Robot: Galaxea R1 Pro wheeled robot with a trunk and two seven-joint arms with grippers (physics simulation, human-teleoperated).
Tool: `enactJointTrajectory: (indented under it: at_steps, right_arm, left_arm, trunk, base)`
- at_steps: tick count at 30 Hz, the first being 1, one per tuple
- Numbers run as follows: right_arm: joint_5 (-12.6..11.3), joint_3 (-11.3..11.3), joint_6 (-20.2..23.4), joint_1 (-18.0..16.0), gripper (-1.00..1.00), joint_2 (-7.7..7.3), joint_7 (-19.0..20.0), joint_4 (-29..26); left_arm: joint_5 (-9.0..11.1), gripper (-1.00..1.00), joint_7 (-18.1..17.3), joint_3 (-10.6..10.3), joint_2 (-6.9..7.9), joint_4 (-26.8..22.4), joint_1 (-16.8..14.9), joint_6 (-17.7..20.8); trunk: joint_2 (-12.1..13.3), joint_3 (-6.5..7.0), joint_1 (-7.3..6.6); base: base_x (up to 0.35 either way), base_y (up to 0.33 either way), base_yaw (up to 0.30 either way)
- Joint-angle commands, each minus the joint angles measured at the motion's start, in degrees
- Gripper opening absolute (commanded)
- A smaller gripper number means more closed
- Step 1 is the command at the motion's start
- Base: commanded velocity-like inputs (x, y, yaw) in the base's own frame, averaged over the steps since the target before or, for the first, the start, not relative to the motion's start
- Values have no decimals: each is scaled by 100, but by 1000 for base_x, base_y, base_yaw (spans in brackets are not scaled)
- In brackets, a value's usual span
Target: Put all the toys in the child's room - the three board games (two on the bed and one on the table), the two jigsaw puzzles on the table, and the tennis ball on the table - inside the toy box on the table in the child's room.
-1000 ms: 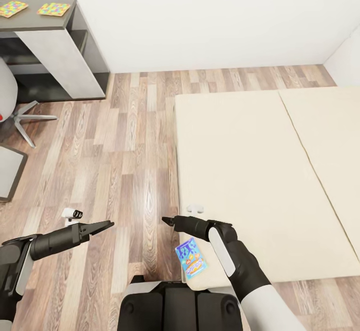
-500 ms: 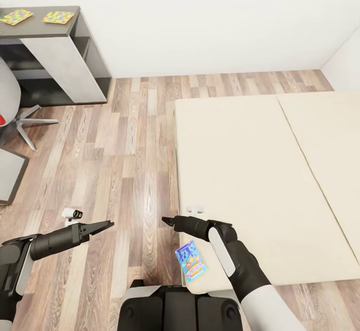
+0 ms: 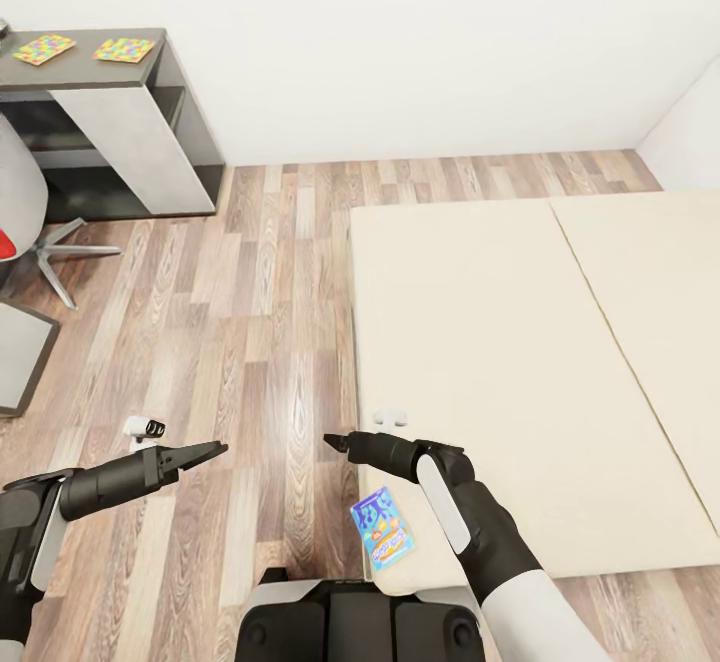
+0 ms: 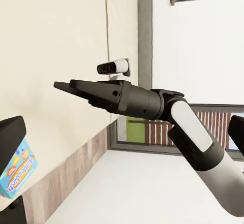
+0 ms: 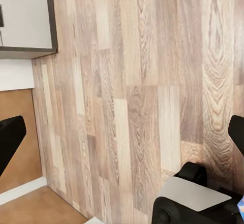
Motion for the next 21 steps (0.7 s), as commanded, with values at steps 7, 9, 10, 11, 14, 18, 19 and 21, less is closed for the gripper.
enactJointTrajectory:
  at_steps: [7,9,10,11,14,18,19,21]
  right_arm:
    - [8,-5,28,-2,100,2,9,-4]
    - [13,-5,28,-2,100,2,9,-4]
    - [16,-5,28,-2,100,2,9,-4]
    - [23,-2,28,-2,100,2,9,-4]
    - [30,1,28,-2,100,2,9,-4]
    - [38,3,28,-2,100,2,9,-4]
    - [40,3,28,-2,100,2,9,-4]
    - [42,3,28,-2,100,2,9,-4]
  left_arm:
    - [-6,100,-25,3,3,-1,-2,60]
    - [-6,100,-25,4,3,-1,-2,60]
    - [-6,100,-25,4,3,-1,-2,60]
    - [-6,100,-25,9,3,-1,-2,60]
    - [-6,100,-28,74,3,-1,-2,60]
    - [-6,100,-39,203,3,-1,-2,60]
    - [-6,100,-41,239,3,-1,-2,60]
    - [-6,100,-50,345,6,-1,-2,60]
  trunk:
    - [-8,60,4]
    - [-8,79,4]
    - [-8,88,4]
    - [-8,98,4]
    - [-8,126,4]
    - [-8,164,4]
    - [-8,173,4]
    - [-8,192,4]
  base:
    - [0,0,0]
    - [0,0,0]
    - [0,0,0]
    - [0,0,0]
    - [0,0,0]
    - [0,0,0]
    - [0,0,0]
    - [0,0,0]
